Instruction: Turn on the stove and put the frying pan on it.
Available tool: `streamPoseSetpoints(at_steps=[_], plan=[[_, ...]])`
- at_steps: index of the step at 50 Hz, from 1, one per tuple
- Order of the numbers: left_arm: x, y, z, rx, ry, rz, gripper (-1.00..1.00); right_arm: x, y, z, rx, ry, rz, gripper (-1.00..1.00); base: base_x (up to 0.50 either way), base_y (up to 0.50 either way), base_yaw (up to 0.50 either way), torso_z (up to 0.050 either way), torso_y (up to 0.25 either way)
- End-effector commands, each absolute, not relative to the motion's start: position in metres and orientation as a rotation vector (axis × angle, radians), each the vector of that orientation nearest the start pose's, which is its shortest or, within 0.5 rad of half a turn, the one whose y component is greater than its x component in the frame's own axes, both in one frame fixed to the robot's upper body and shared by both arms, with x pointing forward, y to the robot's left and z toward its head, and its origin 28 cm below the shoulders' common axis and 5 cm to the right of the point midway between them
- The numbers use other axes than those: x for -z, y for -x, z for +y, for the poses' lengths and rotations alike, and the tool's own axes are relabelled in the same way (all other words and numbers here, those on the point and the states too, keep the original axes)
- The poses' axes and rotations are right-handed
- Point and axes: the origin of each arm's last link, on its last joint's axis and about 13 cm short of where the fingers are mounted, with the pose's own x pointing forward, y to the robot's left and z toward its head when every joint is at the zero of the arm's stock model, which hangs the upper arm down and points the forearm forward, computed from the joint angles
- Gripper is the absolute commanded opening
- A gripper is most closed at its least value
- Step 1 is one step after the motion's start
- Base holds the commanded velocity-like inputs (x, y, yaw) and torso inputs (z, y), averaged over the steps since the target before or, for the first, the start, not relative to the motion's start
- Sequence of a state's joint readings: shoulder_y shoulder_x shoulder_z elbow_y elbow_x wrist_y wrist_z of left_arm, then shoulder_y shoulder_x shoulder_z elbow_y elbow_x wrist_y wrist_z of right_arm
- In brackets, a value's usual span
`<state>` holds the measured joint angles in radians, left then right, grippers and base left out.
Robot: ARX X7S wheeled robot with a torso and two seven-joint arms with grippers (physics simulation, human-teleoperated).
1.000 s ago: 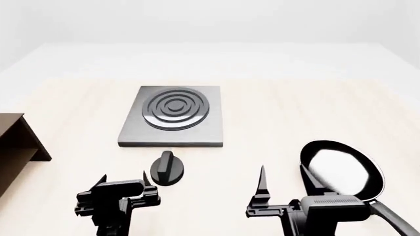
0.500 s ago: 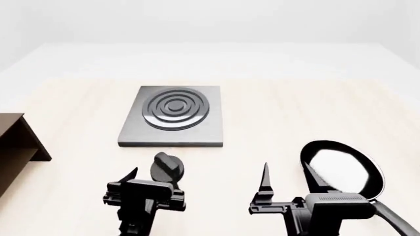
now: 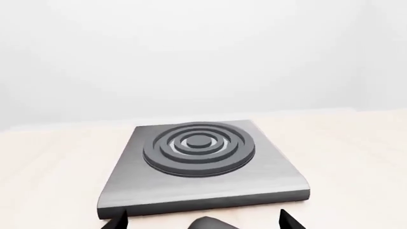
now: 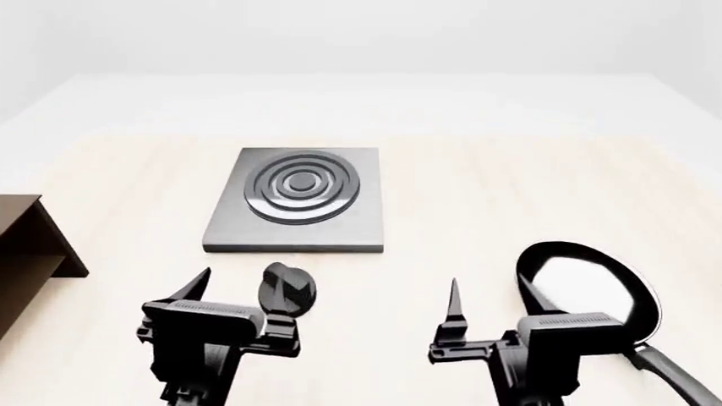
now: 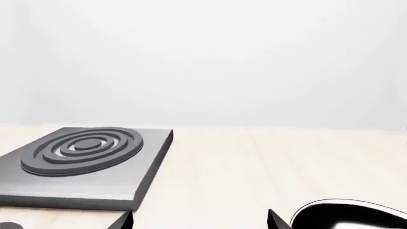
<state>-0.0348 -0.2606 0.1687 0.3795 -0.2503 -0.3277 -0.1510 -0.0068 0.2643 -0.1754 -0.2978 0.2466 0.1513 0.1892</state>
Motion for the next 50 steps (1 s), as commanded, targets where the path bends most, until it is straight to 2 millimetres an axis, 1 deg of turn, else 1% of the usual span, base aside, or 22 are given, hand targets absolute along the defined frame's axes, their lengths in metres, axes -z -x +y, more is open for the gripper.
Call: streamPoseSetpoints(at_steps=[1,3,6,7,13,14,18,21,26,29,32,33,37,38,40,41,42,43,44,46,48,50], plan=[[-0.071,-0.205,0.222,0.073,-0.031,-0.026,1.0,-0.08,-0.203,-0.122,-0.156,0.096,-0.06,1.0,0.0,0.0,0.0,0.0,0.0],[-0.068,-0.206,0.221,0.077,-0.033,-0.019,1.0,-0.086,-0.2,-0.123,-0.234,0.146,-0.06,1.0,0.0,0.0,0.0,0.0,0.0],[-0.068,-0.205,0.221,0.08,-0.034,-0.018,1.0,-0.096,-0.199,-0.125,-0.259,0.198,-0.083,1.0,0.0,0.0,0.0,0.0,0.0],[-0.068,-0.205,0.221,0.081,-0.032,-0.02,1.0,-0.102,-0.2,-0.128,-0.252,0.222,-0.075,1.0,0.0,0.0,0.0,0.0,0.0],[-0.068,-0.205,0.223,0.082,-0.023,-0.018,1.0,-0.117,-0.205,-0.134,-0.28,0.233,-0.019,1.0,0.0,0.0,0.0,0.0,0.0],[-0.067,-0.205,0.223,0.083,-0.022,-0.014,1.0,-0.121,-0.206,-0.137,-0.264,0.271,-0.024,1.0,0.0,0.0,0.0,0.0,0.0],[-0.067,-0.204,0.223,0.085,-0.021,-0.011,1.0,-0.132,-0.204,-0.142,-0.291,0.29,-0.018,1.0,0.0,0.0,0.0,0.0,0.0],[-0.066,-0.203,0.222,0.09,-0.022,-0.01,1.0,-0.146,-0.199,-0.147,-0.307,0.327,0.004,1.0,0.0,0.0,0.0,0.0,0.0],[-0.068,-0.202,0.222,0.095,-0.025,-0.014,1.0,-0.157,-0.195,-0.154,-0.304,0.349,0.035,1.0,0.0,0.0,0.0,0.0,0.0],[-0.07,-0.203,0.223,0.091,-0.022,-0.014,1.0,-0.167,-0.193,-0.16,-0.286,0.41,0.05,1.0,0.0,0.0,0.0,0.0,0.0],[-0.071,-0.202,0.222,0.093,-0.019,-0.016,1.0,-0.175,-0.192,-0.165,-0.274,0.522,0.051,1.0,0.0,0.0,0.0,0.0,0.0],[-0.071,-0.201,0.222,0.091,-0.028,-0.024,1.0,-0.181,-0.193,-0.17,-0.193,0.598,0.086,1.0,0.0,0.0,0.0,0.0,0.0],[-0.069,-0.2,0.221,0.088,-0.043,-0.031,1.0,-0.196,-0.191,-0.175,-0.208,0.681,0.12,1.0,0.0,0.0,0.0,0.0,0.0],[-0.068,-0.2,0.221,0.089,-0.041,-0.027,1.0,-0.197,-0.189,-0.176,-0.222,0.702,0.136,1.0,0.0,0.0,0.0,0.0,0.0],[-0.068,-0.199,0.221,0.089,-0.038,-0.027,1.0,-0.191,-0.183,-0.18,-0.25,0.809,0.18,1.0,0.0,0.0,0.0,0.0,0.0],[-0.068,-0.199,0.221,0.089,-0.038,-0.027,1.0,-0.189,-0.18,-0.181,-0.273,0.832,0.217,1.0,0.0,0.0,0.0,0.0,0.0],[-0.068,-0.199,0.222,0.088,-0.036,-0.028,1.0,-0.185,-0.174,-0.185,-0.307,0.901,0.295,1.0,0.0,0.0,0.0,0.0,0.0],[-0.068,-0.199,0.222,0.088,-0.036,-0.028,1.0,-0.185,-0.174,-0.185,-0.307,0.901,0.295,1.0,0.0,0.0,0.0,0.0,0.0],[-0.07,-0.199,0.222,0.086,-0.033,-0.033,1.0,-0.181,-0.171,-0.191,-0.316,0.952,0.36,1.0,0.0,0.0,0.0,0.0,0.0],[-0.071,-0.198,0.222,0.084,-0.034,-0.041,1.0,-0.18,-0.172,-0.197,-0.291,0.97,0.428,1.0,0.0,0.0,0.0,0.0,0.0],[-0.071,-0.198,0.222,0.074,-0.05,-0.056,1.0,-0.176,-0.172,-0.207,-0.296,0.956,0.557,1.0,0.0,0.0,0.0,0.0,0.0],[-0.07,-0.198,0.222,0.078,-0.046,-0.053,1.0,-0.172,-0.172,-0.213,-0.295,0.962,0.618,1.0,0.0,0.0,0.0,0.0,0.0]])
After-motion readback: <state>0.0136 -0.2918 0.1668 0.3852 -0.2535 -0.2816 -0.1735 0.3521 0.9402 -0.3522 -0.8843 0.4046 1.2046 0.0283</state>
